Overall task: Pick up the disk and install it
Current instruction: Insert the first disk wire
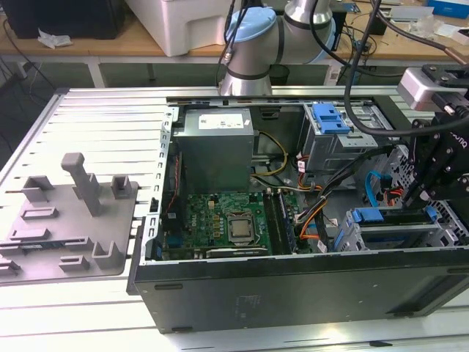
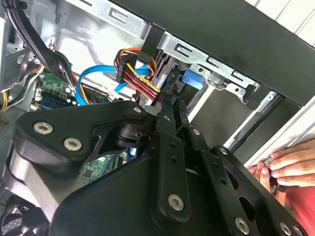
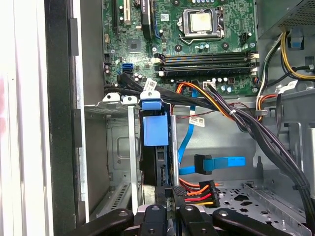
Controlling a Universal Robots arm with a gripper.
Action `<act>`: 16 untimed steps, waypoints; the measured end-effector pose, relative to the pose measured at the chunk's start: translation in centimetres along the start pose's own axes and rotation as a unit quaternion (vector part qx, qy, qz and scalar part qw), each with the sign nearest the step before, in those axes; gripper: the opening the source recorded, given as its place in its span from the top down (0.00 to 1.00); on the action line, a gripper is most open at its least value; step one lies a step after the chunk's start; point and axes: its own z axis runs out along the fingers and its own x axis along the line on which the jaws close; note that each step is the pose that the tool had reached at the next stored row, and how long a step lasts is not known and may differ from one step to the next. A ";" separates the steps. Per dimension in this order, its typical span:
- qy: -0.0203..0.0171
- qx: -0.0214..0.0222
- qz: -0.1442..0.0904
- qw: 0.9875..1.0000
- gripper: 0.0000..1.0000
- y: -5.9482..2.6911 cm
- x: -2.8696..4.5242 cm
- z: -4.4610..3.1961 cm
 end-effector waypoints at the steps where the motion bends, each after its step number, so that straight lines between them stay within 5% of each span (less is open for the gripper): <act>1: 0.000 0.000 0.000 1.000 0.83 0.00 0.00 0.01; 16: 0.000 0.000 0.000 1.000 0.83 -0.07 -0.02 0.51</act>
